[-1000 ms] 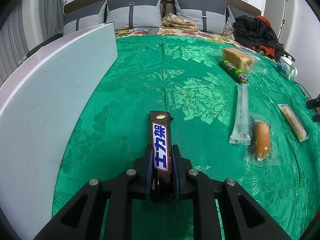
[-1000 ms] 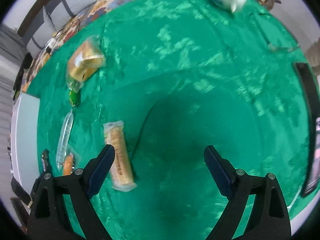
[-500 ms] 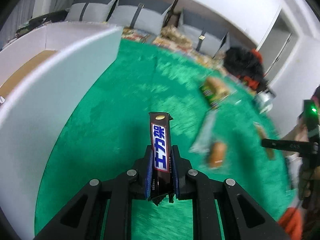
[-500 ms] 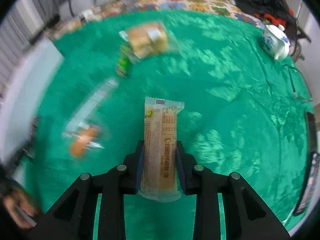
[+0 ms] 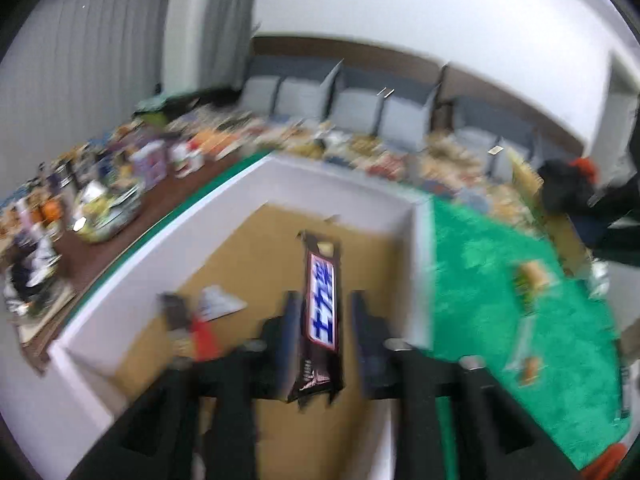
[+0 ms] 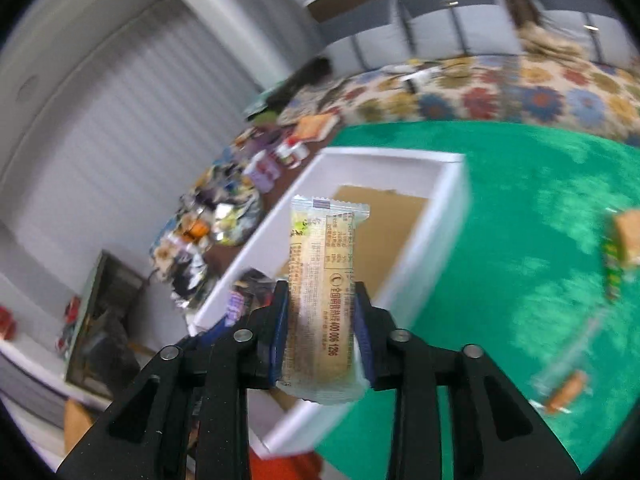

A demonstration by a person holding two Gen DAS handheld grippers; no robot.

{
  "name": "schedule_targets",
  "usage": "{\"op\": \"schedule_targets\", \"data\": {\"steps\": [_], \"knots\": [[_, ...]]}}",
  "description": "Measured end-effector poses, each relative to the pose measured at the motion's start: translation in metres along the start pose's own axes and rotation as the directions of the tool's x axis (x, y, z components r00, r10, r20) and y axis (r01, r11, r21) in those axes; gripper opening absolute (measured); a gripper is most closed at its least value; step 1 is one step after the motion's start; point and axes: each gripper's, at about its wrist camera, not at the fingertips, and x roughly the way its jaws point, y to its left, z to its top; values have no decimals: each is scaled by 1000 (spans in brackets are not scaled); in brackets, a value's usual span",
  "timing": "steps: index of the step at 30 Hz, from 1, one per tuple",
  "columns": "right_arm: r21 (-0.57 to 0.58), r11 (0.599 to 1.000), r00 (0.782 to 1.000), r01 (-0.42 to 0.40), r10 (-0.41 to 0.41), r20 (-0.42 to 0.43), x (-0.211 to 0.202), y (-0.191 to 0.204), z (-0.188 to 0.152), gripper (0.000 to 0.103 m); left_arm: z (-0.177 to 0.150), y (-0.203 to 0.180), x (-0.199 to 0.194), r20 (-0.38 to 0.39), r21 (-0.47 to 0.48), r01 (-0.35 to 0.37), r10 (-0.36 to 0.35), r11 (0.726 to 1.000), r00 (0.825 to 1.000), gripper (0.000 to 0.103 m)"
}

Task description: Organize snacks

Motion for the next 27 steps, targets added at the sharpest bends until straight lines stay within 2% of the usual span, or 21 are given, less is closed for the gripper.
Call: {"op": "schedule_targets", "data": {"steps": [1,3,5,8,10,11,12,13,14,15,16,17,18,20,22,23,24,27], "knots": [[15,1000,1000,-24,25,-16,13,4,-1,78,-2,10,4,-12,-6,-35,35,999,999,71],[41,999,999,-32,32,2,16,2,-12,77,-11,26,2,3,-18,-85,85,996,996,75],[37,999,1000,-18,18,-1,13,-15,-33,76,-21,36,-4,21,-43,-79,80,996,997,77],[62,990,992,125,-125,-2,2,-67,-63,76,-34,31,-6,16,-73,-45,46,996,999,78],[84,965,968,249,-251,13,-14,-114,-89,76,-40,14,-15,35,-58,20,-18,998,999,78],[81,937,939,340,-342,19,-25,-140,-104,76,-42,3,-21,44,-44,49,-47,998,998,78],[68,896,897,439,-441,22,-37,-164,-121,76,-44,-10,-25,50,-29,83,-82,996,995,79],[56,857,857,513,-515,25,-47,-183,-136,76,-49,-32,-30,50,-4,147,-146,989,988,81],[48,802,802,596,-597,22,-63,-210,-154,76,-51,-47,-34,43,10,188,-188,982,981,85],[47,768,768,639,-640,16,-74,-227,-166,76,-56,-70,-37,28,34,248,-249,968,968,88],[52,735,736,676,-677,8,-86,-242,-177,76,-57,-84,-36,16,50,280,-281,959,960,91],[58,703,705,709,-710,-1,-99,-258,-188,76,-64,-109,-34,-7,79,326,-326,942,945,97],[66,671,673,739,-740,-5,-111,-271,-197,76,-69,-129,-30,-32,104,355,-353,929,935,100],[86,621,623,779,-782,0,-135,-286,-207,76,-84,-171,-13,-93,166,381,-370,910,924,100],[108,594,596,797,-803,11,-148,-298,-211,76,-105,-210,14,-159,237,379,-349,895,923,100],[116,589,592,800,-806,13,-150,-302,-212,76,-113,-224,28,-182,263,372,-333,890,925,100],[128,587,590,800,-807,16,-153,-308,-214,76,-116,-231,38,-195,279,364,-319,889,928,100],[141,589,594,796,-804,7,-146,-319,-214,77,-132,-258,78,-220,342,287,-221,895,950,100]]}}
